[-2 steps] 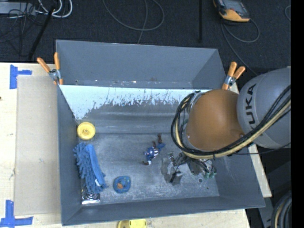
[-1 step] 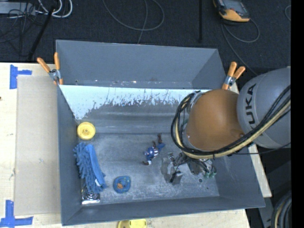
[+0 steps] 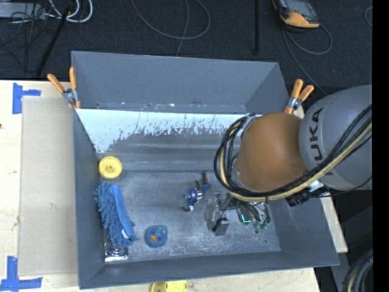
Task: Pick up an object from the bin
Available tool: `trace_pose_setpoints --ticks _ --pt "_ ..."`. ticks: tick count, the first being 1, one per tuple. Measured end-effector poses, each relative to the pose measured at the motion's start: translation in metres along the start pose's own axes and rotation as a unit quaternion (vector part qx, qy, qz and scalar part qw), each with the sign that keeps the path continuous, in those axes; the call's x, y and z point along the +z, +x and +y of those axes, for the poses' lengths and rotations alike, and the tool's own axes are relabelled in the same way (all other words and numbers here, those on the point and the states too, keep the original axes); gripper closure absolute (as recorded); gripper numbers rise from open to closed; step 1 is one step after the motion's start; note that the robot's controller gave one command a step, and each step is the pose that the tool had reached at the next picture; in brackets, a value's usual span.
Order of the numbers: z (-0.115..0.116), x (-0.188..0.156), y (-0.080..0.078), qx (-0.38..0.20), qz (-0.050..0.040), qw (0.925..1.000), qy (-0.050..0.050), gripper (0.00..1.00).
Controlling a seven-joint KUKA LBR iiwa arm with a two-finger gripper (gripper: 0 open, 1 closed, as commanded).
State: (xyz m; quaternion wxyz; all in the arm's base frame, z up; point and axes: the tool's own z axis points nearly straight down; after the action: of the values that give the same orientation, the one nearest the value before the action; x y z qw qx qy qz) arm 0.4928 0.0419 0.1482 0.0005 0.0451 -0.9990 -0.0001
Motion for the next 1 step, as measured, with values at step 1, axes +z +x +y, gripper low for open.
trace_pose_setpoints --ticks 1 --pt "0.0106 -0.0068 -0.0002 0.072 -0.001 0.9974 0.0 0.0"
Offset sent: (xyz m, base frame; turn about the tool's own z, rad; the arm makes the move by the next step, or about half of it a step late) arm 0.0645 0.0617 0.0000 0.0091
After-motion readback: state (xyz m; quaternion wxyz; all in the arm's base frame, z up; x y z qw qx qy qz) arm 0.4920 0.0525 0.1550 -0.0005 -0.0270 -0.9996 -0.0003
